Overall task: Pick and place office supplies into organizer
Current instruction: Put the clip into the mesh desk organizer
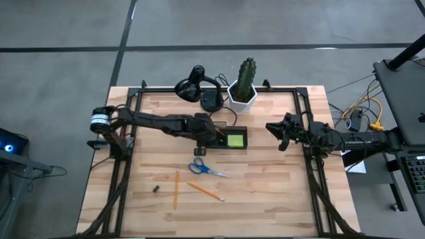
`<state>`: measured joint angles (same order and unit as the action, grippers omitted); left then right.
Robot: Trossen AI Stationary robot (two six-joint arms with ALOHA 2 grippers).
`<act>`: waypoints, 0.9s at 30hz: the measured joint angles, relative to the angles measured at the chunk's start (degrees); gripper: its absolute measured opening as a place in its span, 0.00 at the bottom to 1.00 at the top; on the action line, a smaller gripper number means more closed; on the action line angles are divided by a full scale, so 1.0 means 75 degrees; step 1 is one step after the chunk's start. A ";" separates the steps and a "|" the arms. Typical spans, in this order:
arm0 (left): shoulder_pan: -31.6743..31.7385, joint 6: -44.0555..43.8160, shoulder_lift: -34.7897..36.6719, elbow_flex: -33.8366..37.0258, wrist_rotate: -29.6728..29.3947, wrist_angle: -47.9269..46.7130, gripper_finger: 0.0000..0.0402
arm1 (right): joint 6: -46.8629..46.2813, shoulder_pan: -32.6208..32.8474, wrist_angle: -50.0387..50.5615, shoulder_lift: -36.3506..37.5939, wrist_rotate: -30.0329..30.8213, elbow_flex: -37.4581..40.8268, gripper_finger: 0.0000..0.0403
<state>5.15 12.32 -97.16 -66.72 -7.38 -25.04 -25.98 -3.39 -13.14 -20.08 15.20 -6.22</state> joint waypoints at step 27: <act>-0.0911 -0.7394 0.2988 0.0038 0.1849 -0.4742 0.31 | -0.0078 -0.0001 0.0131 0.0000 0.0003 0.0000 0.11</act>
<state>-1.69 -43.14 -74.75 -66.43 6.49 -60.60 -26.56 -3.40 -12.16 -20.08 15.22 -6.22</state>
